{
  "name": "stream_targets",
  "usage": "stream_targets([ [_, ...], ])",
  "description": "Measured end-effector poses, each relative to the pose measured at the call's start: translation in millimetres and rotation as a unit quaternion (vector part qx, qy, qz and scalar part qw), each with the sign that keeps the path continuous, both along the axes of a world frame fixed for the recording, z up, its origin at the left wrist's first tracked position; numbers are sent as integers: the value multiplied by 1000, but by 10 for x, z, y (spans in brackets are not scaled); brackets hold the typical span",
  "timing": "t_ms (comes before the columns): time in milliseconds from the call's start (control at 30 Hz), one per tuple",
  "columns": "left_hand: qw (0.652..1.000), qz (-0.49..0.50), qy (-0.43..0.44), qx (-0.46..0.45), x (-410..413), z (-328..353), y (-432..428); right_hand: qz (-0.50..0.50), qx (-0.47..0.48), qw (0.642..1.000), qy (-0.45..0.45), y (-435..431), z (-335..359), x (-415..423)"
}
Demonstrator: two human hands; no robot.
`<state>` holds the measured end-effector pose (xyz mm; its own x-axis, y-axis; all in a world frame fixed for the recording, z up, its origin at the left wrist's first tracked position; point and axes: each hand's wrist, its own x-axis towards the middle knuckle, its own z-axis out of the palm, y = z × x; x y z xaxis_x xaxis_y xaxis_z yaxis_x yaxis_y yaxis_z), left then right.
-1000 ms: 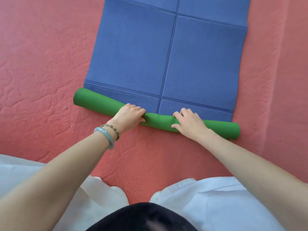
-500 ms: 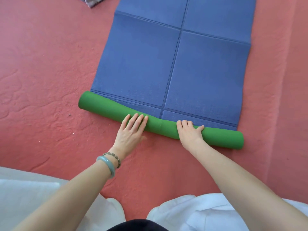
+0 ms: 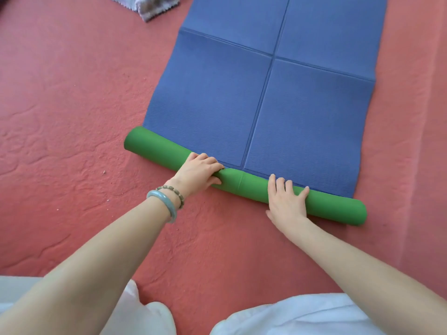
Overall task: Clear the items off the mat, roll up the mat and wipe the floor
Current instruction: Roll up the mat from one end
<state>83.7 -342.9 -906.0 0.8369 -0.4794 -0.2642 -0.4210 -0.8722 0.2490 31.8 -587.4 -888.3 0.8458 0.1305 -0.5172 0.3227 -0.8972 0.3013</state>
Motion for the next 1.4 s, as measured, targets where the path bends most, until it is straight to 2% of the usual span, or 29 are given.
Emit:
stream_targets([
  [100, 999, 25, 32, 37, 182, 11, -75, -114, 111, 987, 24, 49, -79, 157],
  [167, 999, 38, 19, 30, 210, -8, -114, -129, 142, 980, 43, 22, -116, 265],
  [267, 996, -5, -90, 14, 56, -97, -16, -117, 154, 978, 80, -44, -124, 379],
  [333, 990, -20, -127, 50, -73, -146, 74, -99, 148, 979, 101, -74, -106, 460],
  [600, 978, -51, -114, 170, 50, -151, 38, -81, 142, 970, 180, -119, -6, 695],
  [733, 966, -50, -101, 233, 66, -147, -1, -72, 151, 971, 168, -130, -13, 663],
  [867, 953, -86, -47, 288, 134, 7, -100, -67, 154, 973, 156, -134, -6, 631],
  [933, 943, -120, -84, 299, 185, 24, -40, -61, 154, 975, 150, -144, -20, 631],
  [1133, 918, -241, -181, 258, 337, -5, 103, -61, 142, 979, 136, -134, -9, 605],
  [1233, 929, -270, -188, 167, 482, -20, 177, -69, 142, 977, 146, -112, 25, 623],
  [1400, 938, -267, -179, 127, 497, -114, 193, -74, 137, 968, 195, -136, 21, 759],
])
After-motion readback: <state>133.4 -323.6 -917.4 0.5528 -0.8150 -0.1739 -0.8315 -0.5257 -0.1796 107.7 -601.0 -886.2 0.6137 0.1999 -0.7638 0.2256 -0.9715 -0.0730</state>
